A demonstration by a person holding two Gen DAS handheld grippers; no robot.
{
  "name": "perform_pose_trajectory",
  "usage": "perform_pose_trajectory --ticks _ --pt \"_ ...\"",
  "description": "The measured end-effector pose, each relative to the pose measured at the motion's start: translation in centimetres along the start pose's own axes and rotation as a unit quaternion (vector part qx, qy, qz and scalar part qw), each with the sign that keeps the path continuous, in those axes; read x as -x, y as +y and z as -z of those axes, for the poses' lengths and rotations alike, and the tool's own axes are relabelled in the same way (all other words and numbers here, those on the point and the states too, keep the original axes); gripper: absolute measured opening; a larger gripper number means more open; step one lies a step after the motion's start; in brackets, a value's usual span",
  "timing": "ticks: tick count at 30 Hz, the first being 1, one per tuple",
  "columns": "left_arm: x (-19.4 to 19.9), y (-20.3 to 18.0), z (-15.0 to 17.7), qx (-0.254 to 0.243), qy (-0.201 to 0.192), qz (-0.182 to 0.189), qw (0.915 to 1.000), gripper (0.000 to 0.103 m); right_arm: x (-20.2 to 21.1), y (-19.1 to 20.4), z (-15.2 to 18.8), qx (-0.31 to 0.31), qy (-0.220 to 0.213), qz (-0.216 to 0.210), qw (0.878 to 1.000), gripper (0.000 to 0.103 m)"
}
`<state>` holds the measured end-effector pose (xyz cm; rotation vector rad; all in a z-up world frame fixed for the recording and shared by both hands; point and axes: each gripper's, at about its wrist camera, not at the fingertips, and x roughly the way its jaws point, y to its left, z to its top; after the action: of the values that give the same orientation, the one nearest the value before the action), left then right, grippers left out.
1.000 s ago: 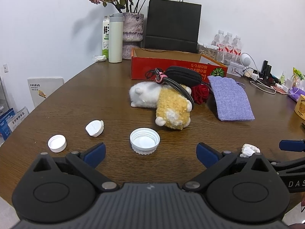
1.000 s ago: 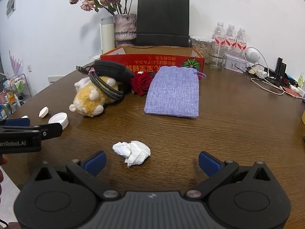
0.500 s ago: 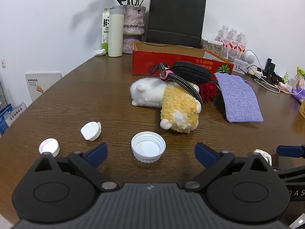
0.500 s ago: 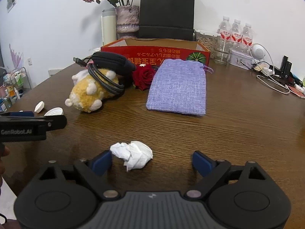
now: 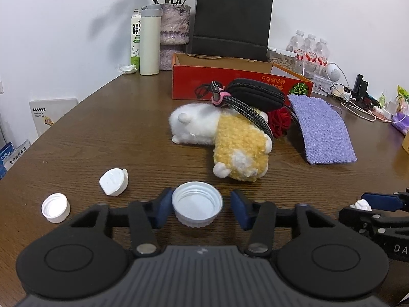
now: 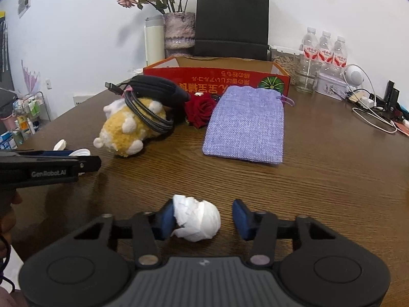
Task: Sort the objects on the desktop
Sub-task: 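Grasp the white tissue with the right tool while the left tool grasps a white bottle cap, then carry tissue and cap into the cardboard box and open both tools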
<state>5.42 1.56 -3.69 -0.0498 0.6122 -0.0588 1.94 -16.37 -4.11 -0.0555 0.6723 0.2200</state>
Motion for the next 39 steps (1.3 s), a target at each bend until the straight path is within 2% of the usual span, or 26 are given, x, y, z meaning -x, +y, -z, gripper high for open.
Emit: perform_pose_trajectory --ticks 1,4,11,15,22,29,33,36,39 --pt "0.0 -0.1 0.0 0.0 0.0 0.001 1.0 0.041 0.1 0.0 0.0 0.0 -0.002 -0.002 1.0 0.033" --pt "0.2 0.0 0.1 0.002 -0.001 0.004 1.0 0.041 0.3 -0.3 0.1 -0.007 -0.006 -0.015 1.0 0.023" --pt "1.0 0.0 -0.2 0.004 -0.016 0.009 0.9998 0.041 0.7 -0.9 0.1 -0.02 -0.022 -0.038 0.999 0.021" --pt "2.2 0.2 -1.6 0.004 -0.038 0.04 0.9985 0.041 1.2 -1.3 -1.0 -0.019 -0.047 -0.038 0.998 0.021" --pt "4.1 -0.3 -7.2 -0.018 -0.115 0.06 0.9914 0.041 1.5 -2.1 -6.0 0.006 -0.121 -0.04 0.992 0.021" --pt "1.9 -2.1 -14.9 -0.032 -0.153 0.082 0.9843 0.041 -1.3 -3.2 -13.6 0.017 -0.18 -0.044 0.983 0.021" --pt "-1.8 -2.9 -19.6 -0.032 -0.136 0.083 0.9867 0.041 -4.8 -4.1 -18.3 0.01 -0.185 -0.04 0.982 0.021" --pt "-5.7 -2.9 -22.9 -0.026 -0.094 0.087 0.9915 0.041 -8.4 -5.3 -21.9 0.005 -0.155 -0.041 0.987 0.021" --pt "-10.3 -2.8 -25.6 -0.026 -0.052 0.076 0.9954 0.041 -12.3 -6.8 -25.0 0.0 -0.12 -0.037 0.992 0.021"
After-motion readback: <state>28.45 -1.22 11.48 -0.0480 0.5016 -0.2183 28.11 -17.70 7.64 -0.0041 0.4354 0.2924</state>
